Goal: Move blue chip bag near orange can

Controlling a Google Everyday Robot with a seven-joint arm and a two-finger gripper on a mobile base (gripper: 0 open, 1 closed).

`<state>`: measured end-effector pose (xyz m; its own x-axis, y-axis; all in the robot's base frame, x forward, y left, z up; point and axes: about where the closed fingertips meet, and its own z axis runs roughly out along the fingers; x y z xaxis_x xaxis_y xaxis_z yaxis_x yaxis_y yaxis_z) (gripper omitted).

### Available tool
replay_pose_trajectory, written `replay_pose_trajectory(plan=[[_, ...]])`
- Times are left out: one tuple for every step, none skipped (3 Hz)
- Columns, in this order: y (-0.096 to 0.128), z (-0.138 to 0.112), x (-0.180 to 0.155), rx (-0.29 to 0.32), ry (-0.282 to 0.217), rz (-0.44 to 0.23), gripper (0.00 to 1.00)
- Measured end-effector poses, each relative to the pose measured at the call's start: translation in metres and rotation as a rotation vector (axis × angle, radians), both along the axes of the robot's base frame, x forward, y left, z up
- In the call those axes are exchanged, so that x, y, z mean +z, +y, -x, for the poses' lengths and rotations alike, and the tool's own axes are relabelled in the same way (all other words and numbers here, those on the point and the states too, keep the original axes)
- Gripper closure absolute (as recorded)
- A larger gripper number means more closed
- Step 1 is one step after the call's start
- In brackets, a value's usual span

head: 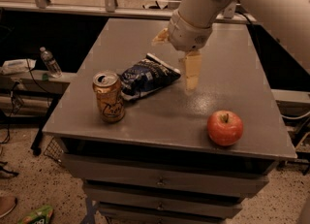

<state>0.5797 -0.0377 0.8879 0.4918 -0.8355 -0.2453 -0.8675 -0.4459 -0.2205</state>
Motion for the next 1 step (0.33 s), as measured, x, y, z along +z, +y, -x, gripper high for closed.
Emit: replay_pose_trajectory(plan=[[-0.0631, -0.0015, 0.0058, -0.163, -0.019, 0.041, 0.0]])
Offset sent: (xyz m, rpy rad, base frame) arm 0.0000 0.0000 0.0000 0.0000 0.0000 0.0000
